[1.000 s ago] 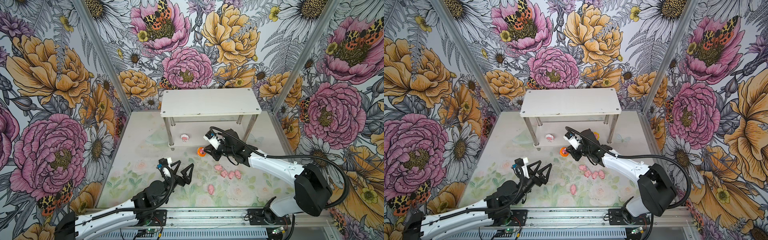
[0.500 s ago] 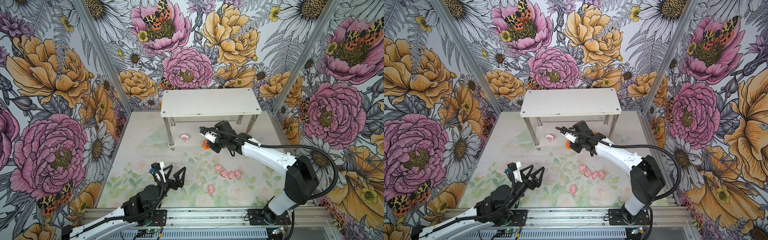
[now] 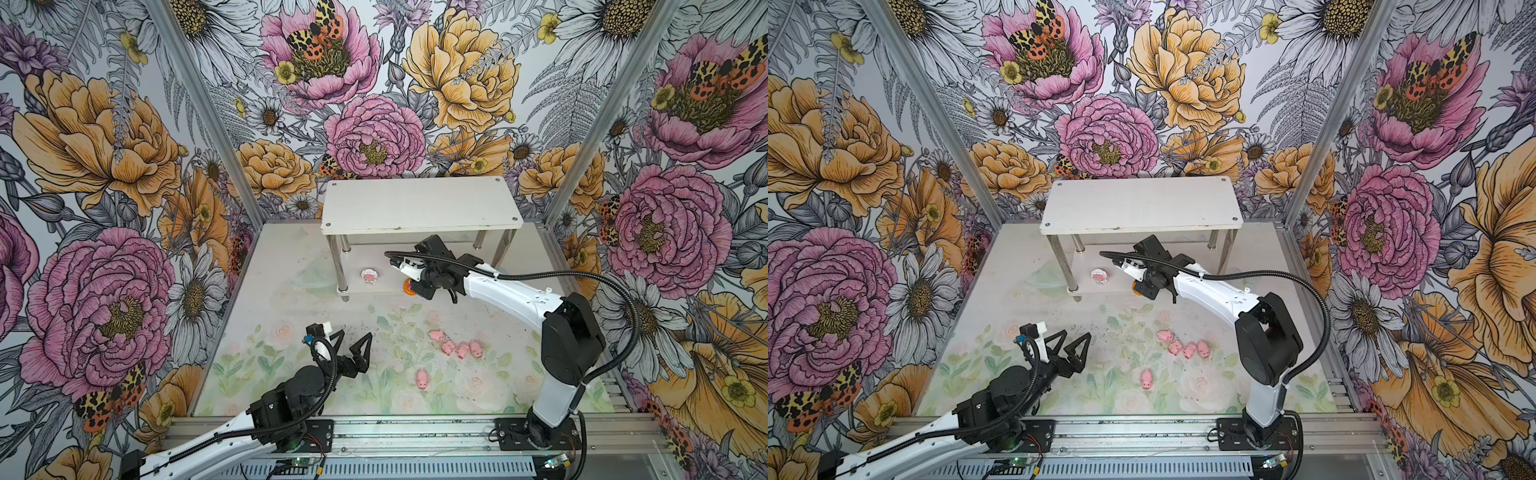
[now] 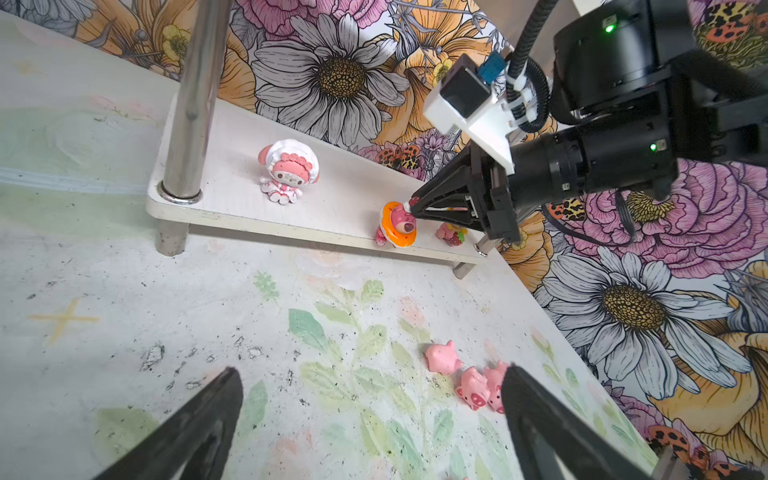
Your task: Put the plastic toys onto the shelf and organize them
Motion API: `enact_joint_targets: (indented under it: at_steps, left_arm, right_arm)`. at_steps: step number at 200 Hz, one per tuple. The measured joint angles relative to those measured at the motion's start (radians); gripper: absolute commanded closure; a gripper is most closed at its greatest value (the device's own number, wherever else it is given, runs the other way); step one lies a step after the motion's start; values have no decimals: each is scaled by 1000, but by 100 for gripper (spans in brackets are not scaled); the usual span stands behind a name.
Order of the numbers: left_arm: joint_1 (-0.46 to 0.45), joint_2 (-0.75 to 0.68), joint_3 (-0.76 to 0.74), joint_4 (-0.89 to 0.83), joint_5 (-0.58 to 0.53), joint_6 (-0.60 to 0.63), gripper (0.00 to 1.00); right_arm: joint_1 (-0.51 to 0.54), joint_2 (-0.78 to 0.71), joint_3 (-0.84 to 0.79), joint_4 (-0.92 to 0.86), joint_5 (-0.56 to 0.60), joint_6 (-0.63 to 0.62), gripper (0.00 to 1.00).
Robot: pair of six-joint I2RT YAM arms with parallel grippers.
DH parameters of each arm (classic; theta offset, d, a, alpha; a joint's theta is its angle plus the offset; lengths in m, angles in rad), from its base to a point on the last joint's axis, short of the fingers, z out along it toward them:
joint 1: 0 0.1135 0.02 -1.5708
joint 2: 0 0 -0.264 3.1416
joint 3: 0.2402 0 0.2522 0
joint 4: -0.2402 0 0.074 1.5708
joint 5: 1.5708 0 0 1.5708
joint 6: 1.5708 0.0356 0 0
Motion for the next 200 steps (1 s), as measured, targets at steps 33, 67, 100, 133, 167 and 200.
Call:
enact_joint_targets:
  at_steps: [33,67,100,133,167,200]
  left_arm:
    - [8,-10,0,-1,0,-10,1]
    - [19,-10,0,-1,0,-10,1]
    - [22,-10,-3,0,0,-12,1]
    - [26,-10,-12,-3,1,-18,1]
    - [27,-10,-12,-3,1,-18,1]
    - [27,-10,-12,-3,1,-18,1]
  right_arm:
    - [-5,2,3,-3,-1,-5,100]
    - [-20,14,22,-8,0,-8,100]
    - [-28,21,27,-5,-3,-12,100]
    - [-30,22,27,-2,-8,-12,100]
    - [-30,23,27,3,-7,-12,100]
    - [-34,23,16,31,-8,-12,100]
